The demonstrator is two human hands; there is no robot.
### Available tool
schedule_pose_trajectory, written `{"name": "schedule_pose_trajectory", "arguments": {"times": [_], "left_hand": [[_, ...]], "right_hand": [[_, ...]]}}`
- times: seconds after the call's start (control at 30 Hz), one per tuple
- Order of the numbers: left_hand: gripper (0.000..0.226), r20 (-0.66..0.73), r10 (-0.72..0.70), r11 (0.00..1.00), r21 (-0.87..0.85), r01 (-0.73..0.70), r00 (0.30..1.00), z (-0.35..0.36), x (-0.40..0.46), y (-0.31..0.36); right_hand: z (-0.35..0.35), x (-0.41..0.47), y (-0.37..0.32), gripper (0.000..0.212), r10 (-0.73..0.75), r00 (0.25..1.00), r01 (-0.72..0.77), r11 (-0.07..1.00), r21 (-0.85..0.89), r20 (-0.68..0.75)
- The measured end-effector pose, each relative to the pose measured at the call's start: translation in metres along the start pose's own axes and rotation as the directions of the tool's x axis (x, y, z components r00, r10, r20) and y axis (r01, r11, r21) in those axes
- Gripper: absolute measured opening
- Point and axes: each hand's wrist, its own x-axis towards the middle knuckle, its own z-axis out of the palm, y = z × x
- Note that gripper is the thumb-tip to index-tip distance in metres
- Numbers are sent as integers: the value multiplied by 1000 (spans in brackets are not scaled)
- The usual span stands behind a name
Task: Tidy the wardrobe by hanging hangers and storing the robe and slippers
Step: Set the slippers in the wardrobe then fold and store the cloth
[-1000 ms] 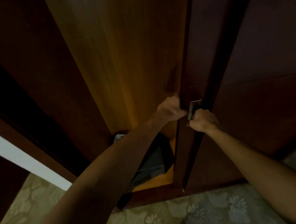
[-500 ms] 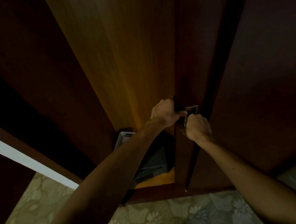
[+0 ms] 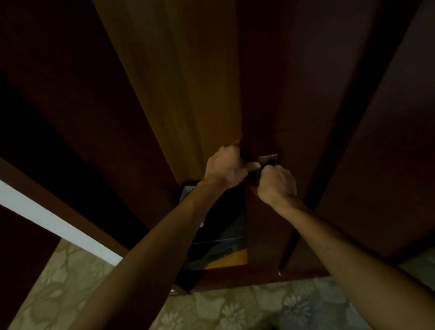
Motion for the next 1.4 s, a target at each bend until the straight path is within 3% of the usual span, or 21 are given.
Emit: {"name": "schedule_pose_trajectory", "arguments": {"times": [0.33, 0.57, 0.77, 0.83, 0.9, 0.97, 1.07, 1.23, 1.4], "left_hand": [[73, -38, -12, 999, -50, 10, 999, -40, -32, -95], [71, -68, 1, 997, -78, -6, 998, -70, -58, -163], [61, -67, -24, 994, -103, 17, 997, -97, -77, -207], [43, -44, -76, 992, -108, 71, 996, -106, -83, -212], [29, -42, -153, 987, -51, 151, 987, -114, -89, -215], [31, -33, -208, 974, 85, 210, 978, -123, -96, -212], [37, -75, -102, 963, 242, 117, 992, -141, -105, -201], [37, -214, 189, 937, 330, -111, 958, -172, -101, -185], [43, -120, 251, 946, 239, -217, 961, -175, -99, -207]], "right_hand": [[35, -18, -96, 12, -69, 997, 69, 998, -9, 42], [59, -33, -164, 15, -108, 991, 112, 993, -48, 83], [76, -44, -209, 19, -157, 982, 161, 987, -22, 105], [81, -49, -220, 24, -174, 978, 179, 983, -36, 113], [83, -53, -229, 29, -192, 974, 198, 979, -41, 117], [86, -54, -239, 30, -200, 971, 202, 979, 0, 134], [92, -53, -256, 28, -242, 953, 258, 964, -71, 184], [99, -59, -278, 27, -279, 937, 308, 944, -119, 212], [106, -59, -295, 29, -272, 932, 308, 943, -129, 240]]}}
